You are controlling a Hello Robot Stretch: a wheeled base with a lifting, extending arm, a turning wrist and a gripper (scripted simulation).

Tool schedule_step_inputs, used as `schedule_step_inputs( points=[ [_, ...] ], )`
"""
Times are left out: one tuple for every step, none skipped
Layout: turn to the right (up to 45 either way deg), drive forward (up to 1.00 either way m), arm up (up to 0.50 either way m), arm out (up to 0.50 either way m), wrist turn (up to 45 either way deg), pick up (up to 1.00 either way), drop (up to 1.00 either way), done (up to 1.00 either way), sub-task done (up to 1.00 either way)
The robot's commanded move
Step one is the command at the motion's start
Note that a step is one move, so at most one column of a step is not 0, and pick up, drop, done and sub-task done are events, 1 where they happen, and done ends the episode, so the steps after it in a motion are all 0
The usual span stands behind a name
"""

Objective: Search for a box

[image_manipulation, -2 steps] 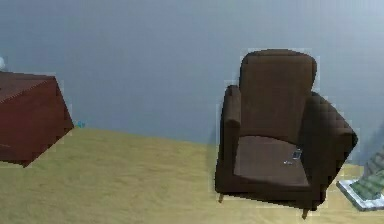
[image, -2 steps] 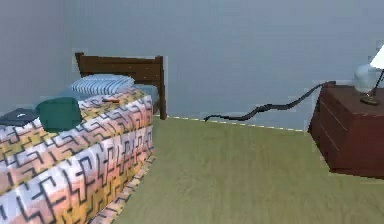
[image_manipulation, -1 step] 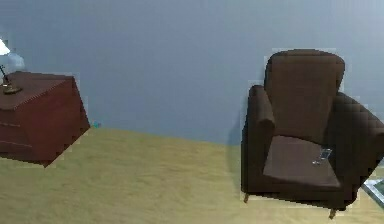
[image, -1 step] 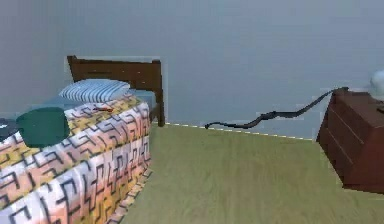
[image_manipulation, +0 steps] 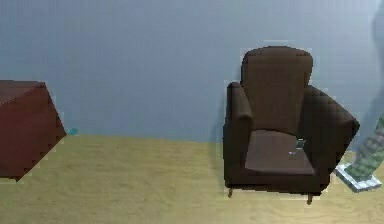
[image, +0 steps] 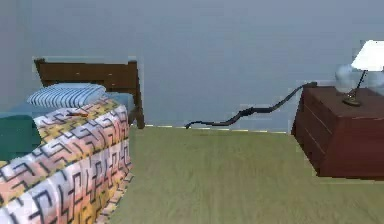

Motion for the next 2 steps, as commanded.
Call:
schedule_step_inputs(
  points=[
    [0.0,0.85,0.00,0.00,0.0,0.00,0.00,0.00,0.00],
    [-45.0,0.00,0.00,0.00,0.0,0.00,0.00,0.00,0.00]
  ],
)
